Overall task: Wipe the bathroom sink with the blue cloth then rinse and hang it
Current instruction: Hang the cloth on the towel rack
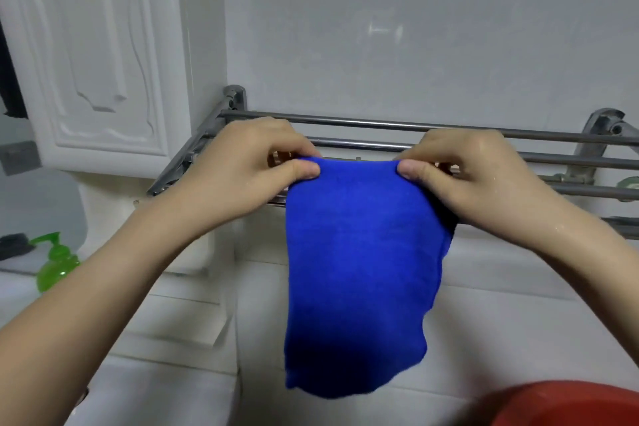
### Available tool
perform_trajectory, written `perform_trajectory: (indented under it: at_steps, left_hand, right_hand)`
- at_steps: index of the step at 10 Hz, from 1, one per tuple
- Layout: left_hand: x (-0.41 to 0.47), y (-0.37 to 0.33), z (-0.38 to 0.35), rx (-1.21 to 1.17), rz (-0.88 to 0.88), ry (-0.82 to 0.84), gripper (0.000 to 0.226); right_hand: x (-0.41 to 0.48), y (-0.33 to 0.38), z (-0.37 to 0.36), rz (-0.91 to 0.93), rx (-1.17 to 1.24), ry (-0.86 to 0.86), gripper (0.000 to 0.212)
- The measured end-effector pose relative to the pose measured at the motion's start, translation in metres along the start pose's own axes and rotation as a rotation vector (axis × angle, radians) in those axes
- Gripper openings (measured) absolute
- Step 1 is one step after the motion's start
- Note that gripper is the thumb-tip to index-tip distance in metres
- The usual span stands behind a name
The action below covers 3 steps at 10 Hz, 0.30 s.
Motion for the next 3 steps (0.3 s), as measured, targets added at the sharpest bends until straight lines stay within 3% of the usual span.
perform_trajectory:
  at_steps: [1,3]
  left_hand:
    - [0.003,0.006,-0.013,0.054,0.039,0.135,0.011]
    - [-0.015,0.008,-0.020,-0.046,0.065,0.157,0.024]
  right_hand:
    - [0.002,0.006,-0.008,0.057,-0.037,0.137,0.020]
    - [-0.019,0.014,-0.021,0.031,0.157,0.183,0.023]
Point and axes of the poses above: each hand's wrist, its own x-axis towards the middle knuckle, its own z-axis out of the back of the hand, y = z × x, the point moved 10 cm from there along x, towards the middle knuckle, and after that the axes turned 6 degrees about z, right-handed, at the moved point
